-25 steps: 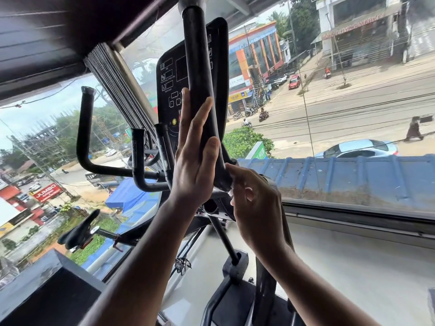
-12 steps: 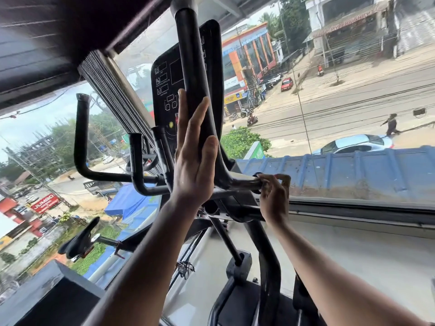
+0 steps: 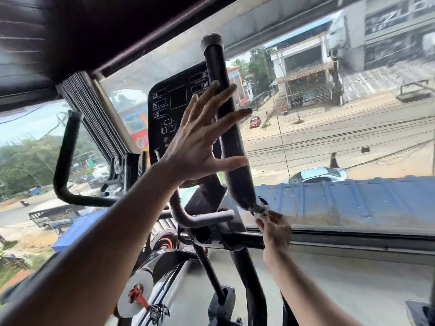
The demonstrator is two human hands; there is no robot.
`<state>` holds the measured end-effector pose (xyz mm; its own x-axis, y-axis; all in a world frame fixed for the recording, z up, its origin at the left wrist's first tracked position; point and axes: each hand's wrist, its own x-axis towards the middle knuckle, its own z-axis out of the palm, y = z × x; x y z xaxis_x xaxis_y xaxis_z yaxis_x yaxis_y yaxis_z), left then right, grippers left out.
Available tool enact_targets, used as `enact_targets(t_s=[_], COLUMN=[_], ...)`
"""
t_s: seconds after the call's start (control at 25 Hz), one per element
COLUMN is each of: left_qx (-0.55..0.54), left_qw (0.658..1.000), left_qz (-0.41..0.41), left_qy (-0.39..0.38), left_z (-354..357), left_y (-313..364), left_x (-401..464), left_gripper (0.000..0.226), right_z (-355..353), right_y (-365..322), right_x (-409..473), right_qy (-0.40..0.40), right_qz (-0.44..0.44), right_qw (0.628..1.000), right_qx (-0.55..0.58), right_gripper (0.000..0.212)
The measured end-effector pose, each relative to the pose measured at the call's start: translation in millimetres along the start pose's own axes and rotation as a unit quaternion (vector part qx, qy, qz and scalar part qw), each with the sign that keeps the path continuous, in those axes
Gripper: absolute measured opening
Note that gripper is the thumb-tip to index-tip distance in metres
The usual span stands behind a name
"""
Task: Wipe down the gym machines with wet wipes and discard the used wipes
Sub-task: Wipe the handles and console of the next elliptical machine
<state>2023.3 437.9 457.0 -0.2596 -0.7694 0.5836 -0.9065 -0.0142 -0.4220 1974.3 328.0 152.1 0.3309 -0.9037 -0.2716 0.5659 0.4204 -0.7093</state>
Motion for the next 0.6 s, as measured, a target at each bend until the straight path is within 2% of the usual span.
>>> enact_targets(t_s=[0.12, 0.32, 0.44, 0.6], left_qx=[-0.057, -0.205, -0.248, -0.272], left_qw=[0.997, 0.971, 0.957, 0.949], left_qz=[0.022, 0.015, 0.015, 0.017], left_qy=[0.047, 0.124, 0.149, 0.160], left_z=[17, 38, 43, 43], left_y=[-6, 3, 8, 8], left_x=[14, 9, 5, 6], left_gripper=[0.082, 0.068, 0.062, 0.059], right_z=[1, 8, 13, 28], right_y=[5, 2, -3, -9], right_x=[3, 3, -9, -32], right_qy=[0.003, 0.038, 0.032, 0.025], right_qz=[-0.017, -0.016, 0.023, 0.061], right_qw=[1.000, 0.999, 0.999, 0.991], right_qx=[-0.004, -0.017, 0.032, 0.116], right_gripper=[0.014, 0.017, 0.026, 0.029])
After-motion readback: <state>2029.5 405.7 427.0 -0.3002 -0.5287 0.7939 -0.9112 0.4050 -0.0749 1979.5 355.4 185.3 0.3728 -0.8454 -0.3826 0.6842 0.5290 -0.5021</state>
